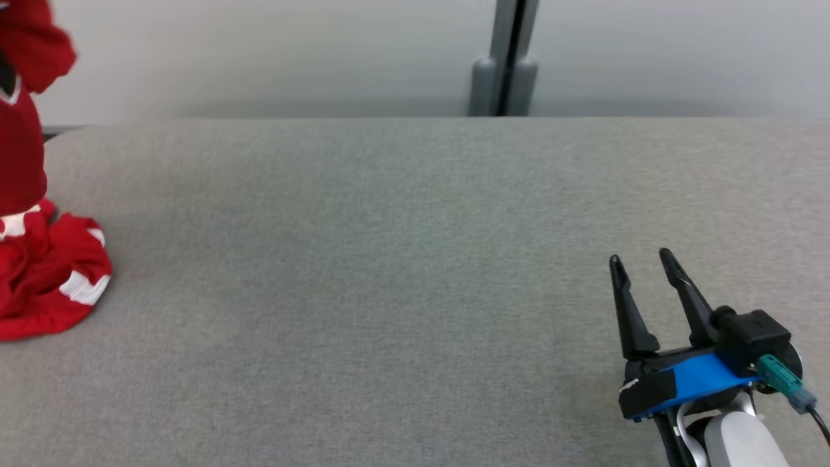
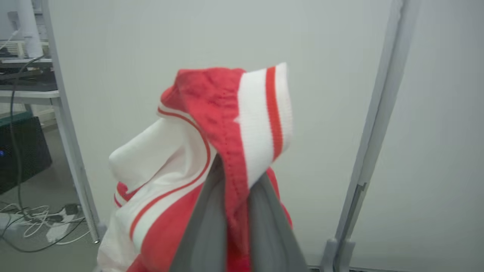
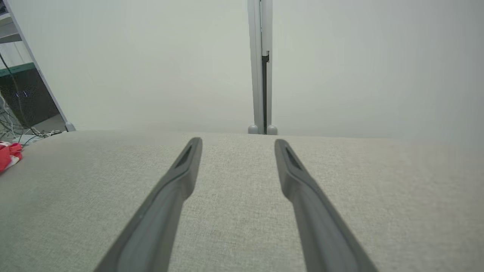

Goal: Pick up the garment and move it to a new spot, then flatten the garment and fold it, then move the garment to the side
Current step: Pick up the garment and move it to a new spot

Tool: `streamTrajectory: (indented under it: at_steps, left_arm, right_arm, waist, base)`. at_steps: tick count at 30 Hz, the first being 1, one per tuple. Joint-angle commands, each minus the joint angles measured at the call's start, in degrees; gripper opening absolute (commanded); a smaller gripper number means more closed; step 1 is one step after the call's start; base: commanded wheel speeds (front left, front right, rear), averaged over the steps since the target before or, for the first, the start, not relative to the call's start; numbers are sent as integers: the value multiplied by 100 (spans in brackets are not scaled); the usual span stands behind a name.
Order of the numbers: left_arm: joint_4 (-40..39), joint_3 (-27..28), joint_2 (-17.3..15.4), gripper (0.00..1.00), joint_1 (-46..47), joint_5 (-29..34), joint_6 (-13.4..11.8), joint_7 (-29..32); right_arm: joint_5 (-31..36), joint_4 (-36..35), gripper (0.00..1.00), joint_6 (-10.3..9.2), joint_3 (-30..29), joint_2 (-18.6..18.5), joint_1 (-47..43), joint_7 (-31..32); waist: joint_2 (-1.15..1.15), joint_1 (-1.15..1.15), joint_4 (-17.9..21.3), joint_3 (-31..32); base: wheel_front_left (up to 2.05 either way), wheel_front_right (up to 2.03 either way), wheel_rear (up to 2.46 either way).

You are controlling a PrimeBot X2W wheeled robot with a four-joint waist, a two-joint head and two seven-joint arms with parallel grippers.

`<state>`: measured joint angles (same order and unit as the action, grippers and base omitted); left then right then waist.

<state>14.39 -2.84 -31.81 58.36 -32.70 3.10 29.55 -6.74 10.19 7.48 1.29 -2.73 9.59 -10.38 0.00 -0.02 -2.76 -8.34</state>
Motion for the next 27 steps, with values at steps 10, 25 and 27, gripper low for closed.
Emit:
streamTrajectory:
  at_steps: [10, 25, 27]
  left_arm:
    - [-624, -978, 969, 0, 634, -232, 206, 451]
    - [-99, -2034, 1734, 0, -1490, -315, 290, -615]
    - [188, -2081, 1822, 0, -1854, -235, 232, -955]
  right_arm:
    - [-246, 4, 100, 3, 108, -25, -37, -51]
    - [-539, 241, 100, 3, 168, -25, 265, -271]
    - [-535, 268, 100, 3, 158, -25, 298, -297]
  waist:
    - [0, 2, 839, 244]
    - [0, 2, 1819, -354]
    - [0, 2, 1860, -375]
  base:
    - [0, 0, 0]
    - [0, 0, 0]
    - [0, 0, 0]
